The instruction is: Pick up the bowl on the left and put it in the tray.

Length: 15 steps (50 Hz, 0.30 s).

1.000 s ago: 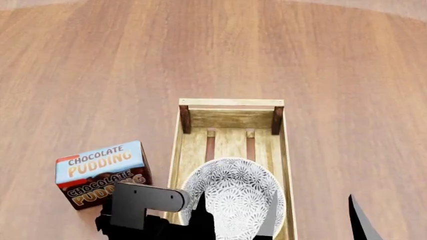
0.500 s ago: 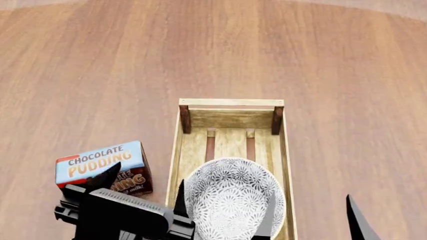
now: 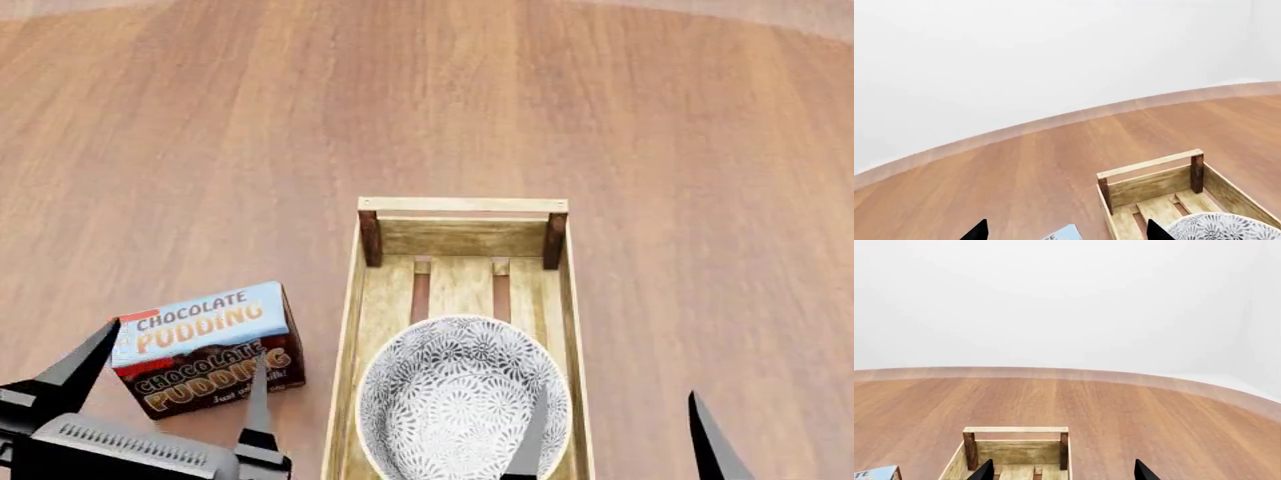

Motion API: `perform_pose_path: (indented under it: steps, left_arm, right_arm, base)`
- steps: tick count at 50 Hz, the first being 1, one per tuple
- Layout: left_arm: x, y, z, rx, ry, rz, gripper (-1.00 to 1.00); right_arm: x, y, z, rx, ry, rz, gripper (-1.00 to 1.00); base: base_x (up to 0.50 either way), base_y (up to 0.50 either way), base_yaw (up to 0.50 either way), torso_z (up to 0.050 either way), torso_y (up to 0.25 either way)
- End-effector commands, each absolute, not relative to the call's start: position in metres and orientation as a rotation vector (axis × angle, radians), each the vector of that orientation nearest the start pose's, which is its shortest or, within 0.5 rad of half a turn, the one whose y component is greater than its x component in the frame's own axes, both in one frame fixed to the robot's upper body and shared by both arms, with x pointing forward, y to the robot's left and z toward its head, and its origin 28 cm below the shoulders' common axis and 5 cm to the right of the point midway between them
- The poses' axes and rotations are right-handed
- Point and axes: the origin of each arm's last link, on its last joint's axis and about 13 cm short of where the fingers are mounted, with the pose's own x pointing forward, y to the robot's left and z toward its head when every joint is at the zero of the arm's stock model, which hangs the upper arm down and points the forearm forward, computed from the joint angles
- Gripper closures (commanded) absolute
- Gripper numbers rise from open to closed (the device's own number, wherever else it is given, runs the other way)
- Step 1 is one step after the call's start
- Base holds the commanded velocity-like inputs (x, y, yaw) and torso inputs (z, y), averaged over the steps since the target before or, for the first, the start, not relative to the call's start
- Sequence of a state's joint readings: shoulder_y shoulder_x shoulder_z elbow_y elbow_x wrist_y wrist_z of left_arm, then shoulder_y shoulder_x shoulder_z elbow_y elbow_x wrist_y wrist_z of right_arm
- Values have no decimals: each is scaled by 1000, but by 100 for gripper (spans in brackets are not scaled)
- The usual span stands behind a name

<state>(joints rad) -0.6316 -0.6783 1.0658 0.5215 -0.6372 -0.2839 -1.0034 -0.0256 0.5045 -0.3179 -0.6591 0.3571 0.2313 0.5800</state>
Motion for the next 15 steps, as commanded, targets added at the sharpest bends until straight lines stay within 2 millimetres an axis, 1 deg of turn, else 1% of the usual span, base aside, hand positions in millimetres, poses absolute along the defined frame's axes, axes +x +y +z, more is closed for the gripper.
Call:
perform_pose_path:
  steps: [1, 15]
  left_arm:
    - [194, 182, 130, 205, -182, -82, -100]
    - [178, 194, 134, 196, -235, -17, -100]
  right_arm:
    - [175, -104, 115, -26, -249, -32, -100]
    - [175, -103, 114, -32, -247, -29, -100]
  base:
    - [0, 0, 0, 0, 0]
    - [0, 0, 0, 0, 0]
